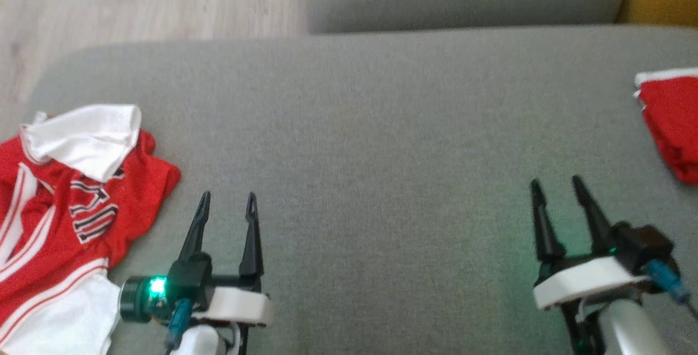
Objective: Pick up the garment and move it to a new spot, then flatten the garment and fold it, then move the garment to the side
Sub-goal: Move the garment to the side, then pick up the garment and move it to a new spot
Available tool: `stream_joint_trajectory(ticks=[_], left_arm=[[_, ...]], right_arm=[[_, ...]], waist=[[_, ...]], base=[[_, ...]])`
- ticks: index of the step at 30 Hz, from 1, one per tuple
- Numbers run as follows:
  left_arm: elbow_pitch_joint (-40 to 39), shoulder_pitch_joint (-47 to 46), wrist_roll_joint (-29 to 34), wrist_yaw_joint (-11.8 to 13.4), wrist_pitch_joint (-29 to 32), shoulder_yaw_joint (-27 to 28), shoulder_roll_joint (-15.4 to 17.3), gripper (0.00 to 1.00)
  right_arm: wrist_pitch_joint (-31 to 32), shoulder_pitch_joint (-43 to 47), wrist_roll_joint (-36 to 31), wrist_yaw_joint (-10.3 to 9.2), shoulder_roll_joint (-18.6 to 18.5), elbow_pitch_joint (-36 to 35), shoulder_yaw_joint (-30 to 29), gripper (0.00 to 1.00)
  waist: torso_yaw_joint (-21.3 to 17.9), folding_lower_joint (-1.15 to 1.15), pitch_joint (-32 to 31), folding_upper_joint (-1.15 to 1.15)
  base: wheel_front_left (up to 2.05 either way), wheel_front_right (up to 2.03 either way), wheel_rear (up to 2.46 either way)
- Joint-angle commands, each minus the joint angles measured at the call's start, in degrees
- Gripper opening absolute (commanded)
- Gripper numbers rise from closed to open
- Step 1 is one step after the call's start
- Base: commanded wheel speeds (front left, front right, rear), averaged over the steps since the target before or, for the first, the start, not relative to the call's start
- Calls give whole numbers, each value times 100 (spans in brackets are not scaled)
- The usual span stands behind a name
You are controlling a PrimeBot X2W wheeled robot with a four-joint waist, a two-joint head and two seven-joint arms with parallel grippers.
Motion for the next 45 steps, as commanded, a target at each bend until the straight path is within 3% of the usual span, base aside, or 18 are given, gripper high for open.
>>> stream_joint_trajectory(ticks=[1,14,32,37,45], left_arm=[[-146,-50,-46,-28,-14,294,24,100],[-43,331,-76,-100,-14,625,22,100],[-96,343,140,-141,-14,326,22,100],[-26,336,178,-133,-14,332,22,100],[-49,357,219,-71,-14,473,22,100]], right_arm=[[-63,5,-140,-4,56,-247,146,100],[-63,450,-285,-4,360,-475,6,100],[-63,633,-361,-4,405,-420,-163,100],[-63,665,-361,-4,405,-368,-102,100],[-63,597,-217,-4,405,-343,37,100]], waist=[[45,2,-398,0],[-57,2,-792,0],[119,2,-792,0],[399,2,-784,0],[1377,2,-718,0]], base=[[0,0,0],[0,0,0],[0,0,0],[0,0,0],[0,0,0]])
